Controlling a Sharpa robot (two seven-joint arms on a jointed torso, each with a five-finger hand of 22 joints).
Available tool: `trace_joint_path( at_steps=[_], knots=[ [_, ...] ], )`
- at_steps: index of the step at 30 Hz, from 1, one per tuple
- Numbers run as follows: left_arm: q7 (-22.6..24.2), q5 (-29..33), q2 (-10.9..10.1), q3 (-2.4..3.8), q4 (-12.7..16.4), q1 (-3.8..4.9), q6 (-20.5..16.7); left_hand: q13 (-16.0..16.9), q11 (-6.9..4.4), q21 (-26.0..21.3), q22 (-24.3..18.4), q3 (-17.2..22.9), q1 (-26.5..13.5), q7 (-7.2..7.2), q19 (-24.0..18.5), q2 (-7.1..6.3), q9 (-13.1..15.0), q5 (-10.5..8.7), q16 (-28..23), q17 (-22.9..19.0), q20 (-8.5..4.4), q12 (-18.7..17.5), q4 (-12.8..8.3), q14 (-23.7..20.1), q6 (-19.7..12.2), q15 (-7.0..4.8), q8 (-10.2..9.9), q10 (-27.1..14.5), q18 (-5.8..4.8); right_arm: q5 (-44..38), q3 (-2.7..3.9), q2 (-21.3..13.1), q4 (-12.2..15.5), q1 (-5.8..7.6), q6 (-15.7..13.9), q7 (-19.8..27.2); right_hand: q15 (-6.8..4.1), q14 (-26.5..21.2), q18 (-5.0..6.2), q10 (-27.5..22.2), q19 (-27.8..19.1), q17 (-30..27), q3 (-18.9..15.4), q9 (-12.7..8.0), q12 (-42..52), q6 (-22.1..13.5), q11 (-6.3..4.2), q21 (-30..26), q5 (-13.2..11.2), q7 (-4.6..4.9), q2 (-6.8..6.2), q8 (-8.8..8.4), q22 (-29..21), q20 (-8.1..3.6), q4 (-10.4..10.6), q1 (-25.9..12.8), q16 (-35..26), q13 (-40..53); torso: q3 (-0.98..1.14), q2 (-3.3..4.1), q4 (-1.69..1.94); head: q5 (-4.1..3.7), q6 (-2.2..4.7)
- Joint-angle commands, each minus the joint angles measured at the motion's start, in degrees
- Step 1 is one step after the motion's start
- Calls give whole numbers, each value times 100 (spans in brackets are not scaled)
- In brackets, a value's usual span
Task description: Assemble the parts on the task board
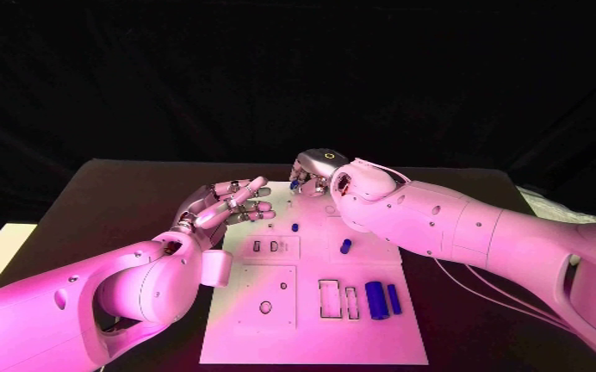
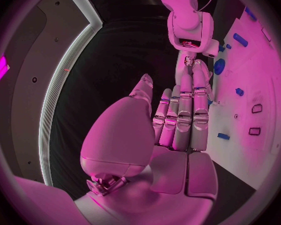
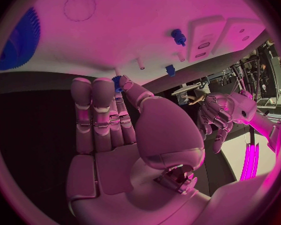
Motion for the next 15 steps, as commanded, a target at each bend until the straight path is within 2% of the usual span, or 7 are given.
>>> trace_joint_path(
  at_steps=[1,9,15],
  knots=[
    [24,4,10,5,3,9,119,10,20,18,9,-2,33,22,-38,40,-2,-11,-25,5,21,-39,-39,-36,-22,-7,-29,-9,33,-74,-33,6,25,-51,259,28,-1,-24,-91,-39,8,31,4,10,-11,52,12,29,30,4,-41,29,16,23,42,-9,44,-3,-3,2,6,0,-6],
    [14,4,3,5,-3,9,117,10,20,18,10,-1,35,21,-42,44,-2,-11,-29,11,21,-40,-43,-39,-22,-6,-30,-10,33,-94,-34,-38,76,-54,170,15,-1,-20,-92,-44,11,70,5,9,-12,45,13,47,46,7,-58,24,36,25,54,-13,79,-3,-6,5,-2,17,-6],
    [12,4,5,5,-9,9,119,9,20,18,12,6,48,20,-48,51,-2,-9,-34,20,22,-42,-55,-45,-24,-6,-32,-13,34,-97,-34,-50,88,-54,120,4,2,-24,-91,-60,4,74,5,6,-16,28,19,53,49,14,-78,15,36,27,64,-19,87,-5,-6,7,5,19,-1]
  ],
)
